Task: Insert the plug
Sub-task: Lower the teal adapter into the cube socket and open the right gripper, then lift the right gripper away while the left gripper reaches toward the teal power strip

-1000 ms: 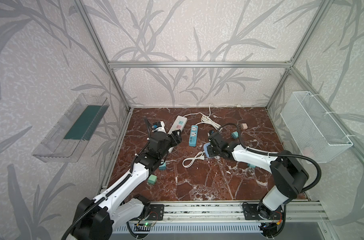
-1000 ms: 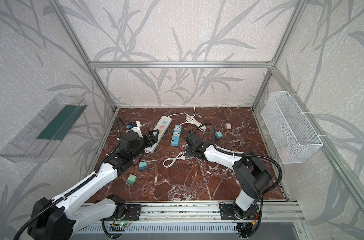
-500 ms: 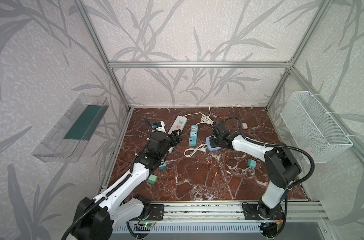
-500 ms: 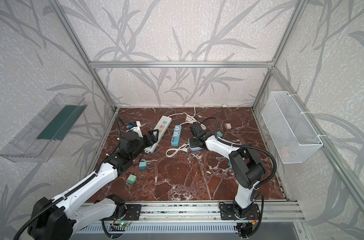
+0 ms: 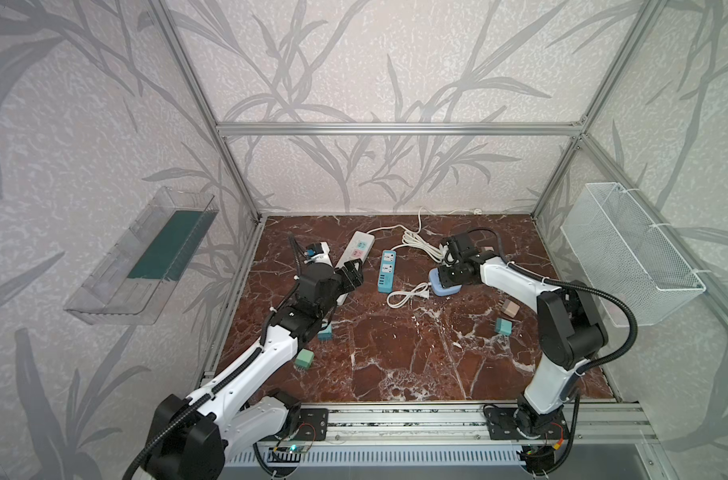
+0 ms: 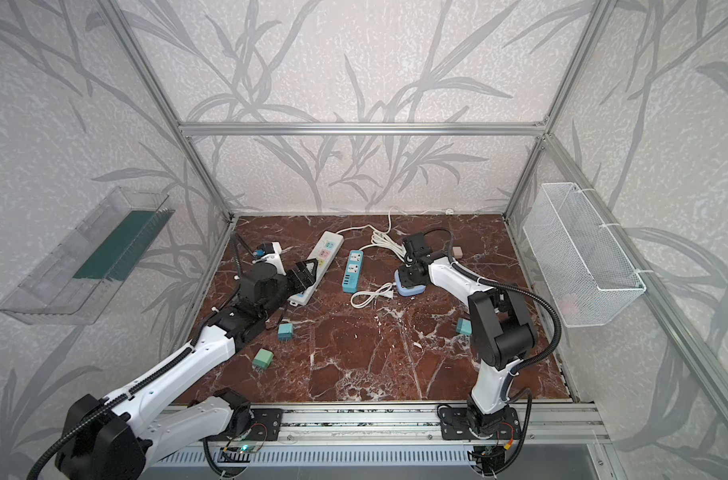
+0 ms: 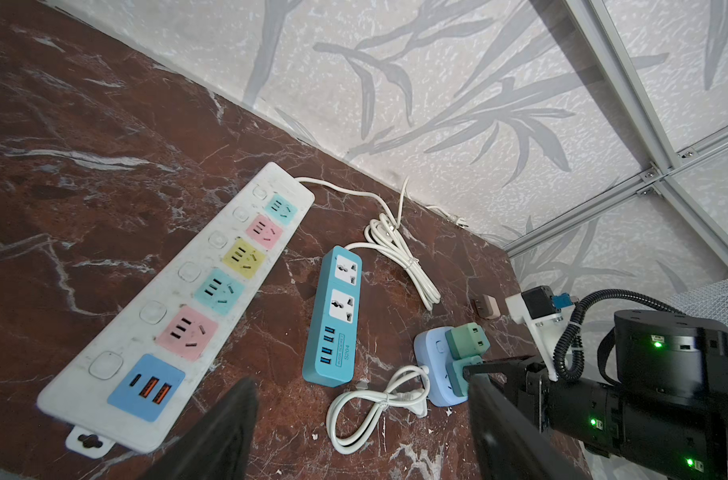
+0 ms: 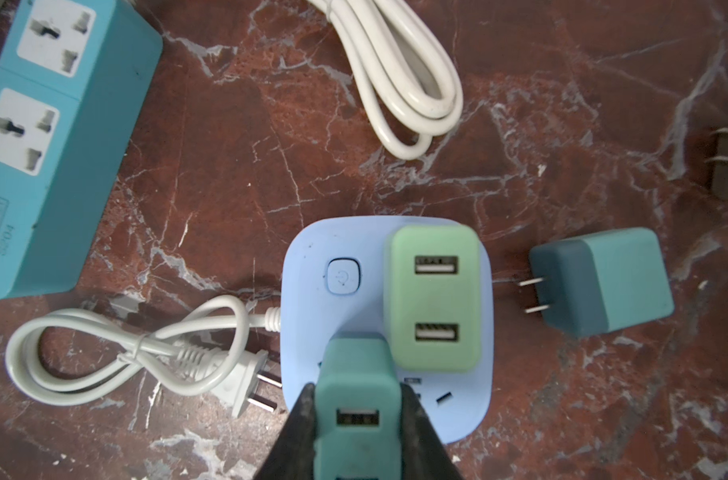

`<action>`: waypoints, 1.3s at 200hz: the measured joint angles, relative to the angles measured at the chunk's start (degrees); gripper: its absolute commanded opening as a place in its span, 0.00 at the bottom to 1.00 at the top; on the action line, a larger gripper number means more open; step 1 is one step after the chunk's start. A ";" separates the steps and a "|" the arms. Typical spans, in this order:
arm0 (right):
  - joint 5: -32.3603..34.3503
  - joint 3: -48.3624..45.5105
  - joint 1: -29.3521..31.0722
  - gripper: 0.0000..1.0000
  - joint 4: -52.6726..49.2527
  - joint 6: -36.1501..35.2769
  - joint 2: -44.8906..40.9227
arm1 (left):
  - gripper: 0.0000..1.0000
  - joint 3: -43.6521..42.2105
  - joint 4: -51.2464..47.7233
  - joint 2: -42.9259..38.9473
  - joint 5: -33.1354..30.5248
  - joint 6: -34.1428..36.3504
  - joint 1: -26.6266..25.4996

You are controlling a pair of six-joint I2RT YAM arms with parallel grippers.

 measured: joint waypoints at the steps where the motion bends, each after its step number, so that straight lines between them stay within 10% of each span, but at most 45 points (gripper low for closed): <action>1: 0.00 -0.02 0.00 0.42 -0.11 -0.02 0.00 | 0.80 0.00 0.00 0.00 -0.02 0.00 0.00; 110: 0.55 -0.87 -1.18 0.59 -9.46 2.82 -13.07 | 0.80 -0.02 0.33 0.33 0.24 0.02 0.00; 260: -2.62 4.15 -5.18 0.58 -8.20 3.67 -1.86 | 0.80 -0.31 2.97 3.56 4.15 -1.95 1.51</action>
